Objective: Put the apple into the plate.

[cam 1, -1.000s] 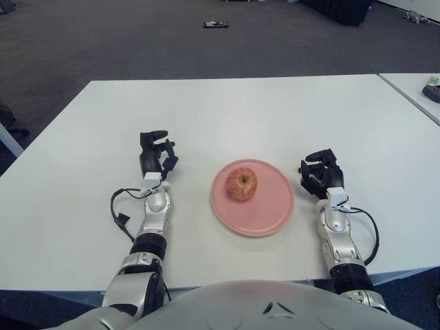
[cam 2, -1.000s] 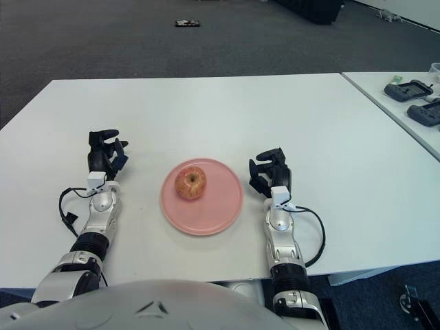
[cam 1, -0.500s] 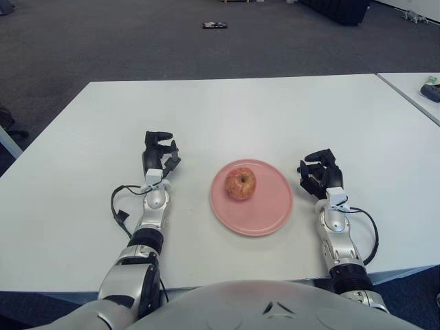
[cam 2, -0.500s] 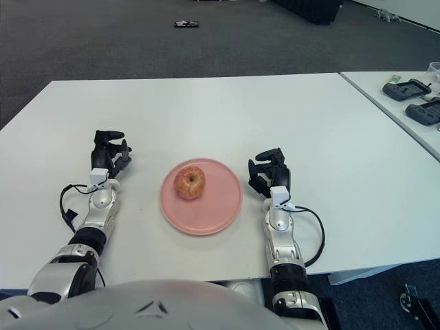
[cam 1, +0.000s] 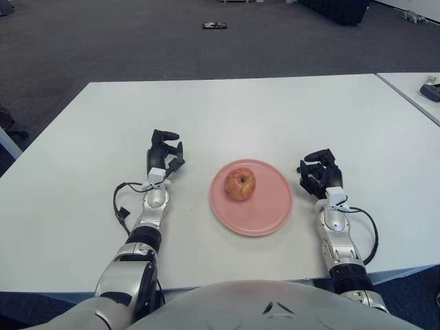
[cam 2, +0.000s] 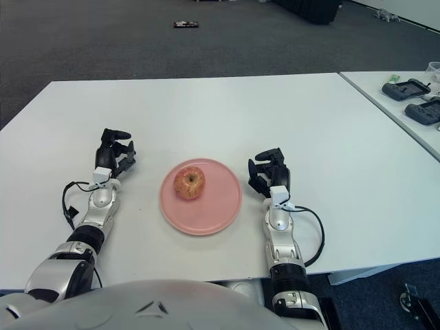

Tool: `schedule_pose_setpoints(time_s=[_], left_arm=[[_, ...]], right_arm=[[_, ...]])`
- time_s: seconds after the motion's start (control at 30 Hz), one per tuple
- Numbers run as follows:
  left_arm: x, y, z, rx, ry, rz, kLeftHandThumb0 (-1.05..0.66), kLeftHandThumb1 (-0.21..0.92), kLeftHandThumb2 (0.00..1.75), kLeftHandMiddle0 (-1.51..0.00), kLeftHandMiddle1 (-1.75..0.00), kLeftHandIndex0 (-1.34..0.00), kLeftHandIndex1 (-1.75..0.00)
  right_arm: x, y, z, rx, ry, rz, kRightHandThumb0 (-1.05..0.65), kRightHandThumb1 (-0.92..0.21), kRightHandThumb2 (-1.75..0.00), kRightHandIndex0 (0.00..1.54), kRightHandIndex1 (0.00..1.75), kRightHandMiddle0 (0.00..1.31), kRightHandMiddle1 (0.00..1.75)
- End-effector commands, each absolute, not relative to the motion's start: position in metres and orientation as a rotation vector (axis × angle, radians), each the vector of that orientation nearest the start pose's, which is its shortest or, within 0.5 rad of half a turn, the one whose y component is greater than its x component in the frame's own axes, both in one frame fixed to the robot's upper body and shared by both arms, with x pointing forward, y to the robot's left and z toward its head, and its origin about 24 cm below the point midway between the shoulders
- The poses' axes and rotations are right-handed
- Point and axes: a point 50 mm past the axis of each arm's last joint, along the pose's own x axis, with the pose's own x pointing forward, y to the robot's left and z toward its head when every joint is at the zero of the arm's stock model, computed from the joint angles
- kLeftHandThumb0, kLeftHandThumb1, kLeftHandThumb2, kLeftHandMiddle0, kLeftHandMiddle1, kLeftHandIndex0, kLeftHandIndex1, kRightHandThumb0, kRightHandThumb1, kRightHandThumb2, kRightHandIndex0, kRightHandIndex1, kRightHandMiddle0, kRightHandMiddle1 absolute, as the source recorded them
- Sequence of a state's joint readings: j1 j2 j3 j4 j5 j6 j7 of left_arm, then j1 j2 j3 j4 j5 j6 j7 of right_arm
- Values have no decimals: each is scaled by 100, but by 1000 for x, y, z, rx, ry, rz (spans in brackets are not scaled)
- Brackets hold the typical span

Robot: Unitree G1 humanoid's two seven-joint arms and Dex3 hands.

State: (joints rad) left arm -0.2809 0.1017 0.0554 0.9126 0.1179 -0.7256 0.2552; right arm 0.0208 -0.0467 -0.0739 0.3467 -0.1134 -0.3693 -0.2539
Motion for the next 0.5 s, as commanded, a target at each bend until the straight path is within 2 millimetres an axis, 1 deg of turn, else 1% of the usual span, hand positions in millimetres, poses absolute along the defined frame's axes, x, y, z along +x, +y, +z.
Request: schedule_pose_setpoints(time_s=[0.0,0.3,0.47], left_arm=[[246,184,-45,223,36,147,-38,68,87,-70,-175,-34,-175],[242,181,-52,210,97,114,-38,68,87,-68,-175,-34,-175],[241,181,-54,184,119,114,-38,68,86,-65,-175,-34,-175]], right_arm=[[232,-187,-10,-166,16,-290,-36,-79,-71,65,122,27,175],[231,-186,-10,-161,11,-290,-36,-79,-72,67,122,27,175],[231,-186,-11,-165,22,-288,-36,-78,-72,65,121,27,175]])
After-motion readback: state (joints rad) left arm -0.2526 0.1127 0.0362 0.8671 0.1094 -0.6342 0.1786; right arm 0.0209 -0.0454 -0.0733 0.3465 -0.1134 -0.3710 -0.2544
